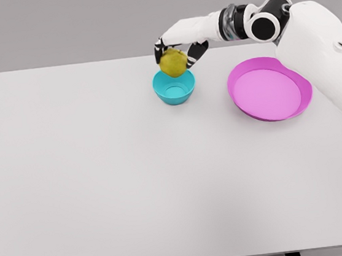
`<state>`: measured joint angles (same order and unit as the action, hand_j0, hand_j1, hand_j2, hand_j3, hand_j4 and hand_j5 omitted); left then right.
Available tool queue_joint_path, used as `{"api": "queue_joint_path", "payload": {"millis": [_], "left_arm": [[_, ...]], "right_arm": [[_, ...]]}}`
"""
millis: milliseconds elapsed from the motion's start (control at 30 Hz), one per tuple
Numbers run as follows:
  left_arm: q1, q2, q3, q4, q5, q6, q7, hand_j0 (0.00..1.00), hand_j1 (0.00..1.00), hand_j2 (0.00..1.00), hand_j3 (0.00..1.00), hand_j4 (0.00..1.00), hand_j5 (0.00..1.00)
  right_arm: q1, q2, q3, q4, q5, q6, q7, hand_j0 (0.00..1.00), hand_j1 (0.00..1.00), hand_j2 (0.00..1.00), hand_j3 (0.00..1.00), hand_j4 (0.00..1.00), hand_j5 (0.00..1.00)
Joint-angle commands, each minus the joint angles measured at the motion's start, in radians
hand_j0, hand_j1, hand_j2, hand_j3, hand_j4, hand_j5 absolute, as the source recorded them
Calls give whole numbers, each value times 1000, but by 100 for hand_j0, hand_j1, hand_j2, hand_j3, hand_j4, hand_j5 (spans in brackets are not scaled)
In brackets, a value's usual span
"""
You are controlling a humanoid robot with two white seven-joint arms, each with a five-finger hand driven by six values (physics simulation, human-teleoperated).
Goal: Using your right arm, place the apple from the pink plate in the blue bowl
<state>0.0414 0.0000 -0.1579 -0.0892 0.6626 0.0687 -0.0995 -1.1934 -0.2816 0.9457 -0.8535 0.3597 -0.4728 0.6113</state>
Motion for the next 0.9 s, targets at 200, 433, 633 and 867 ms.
{"api": "queue_joint_path", "payload": {"millis": [200, 433, 633, 867], "left_arm": [[0, 0, 0, 0, 0, 0, 0, 100, 100, 100, 100, 100, 100], [0, 0, 0, 0, 0, 0, 0, 100, 100, 100, 100, 100, 100], [0, 0, 0, 0, 0, 0, 0, 100, 100, 100, 100, 100, 100], [0, 0, 0, 0, 2, 0, 0, 100, 100, 100, 100, 100, 100]], "right_arm": [[6, -22, -10, -55, -4, 57, 0, 100, 100, 100, 100, 100, 100], [123, -479, -87, -751, -105, 201, 0, 100, 100, 100, 100, 100, 100], [233, -671, -87, -820, -234, 10, -76, 100, 100, 100, 100, 100, 100], [655, -599, -644, -811, -258, -78, 0, 100, 100, 100, 100, 100, 100]]}}
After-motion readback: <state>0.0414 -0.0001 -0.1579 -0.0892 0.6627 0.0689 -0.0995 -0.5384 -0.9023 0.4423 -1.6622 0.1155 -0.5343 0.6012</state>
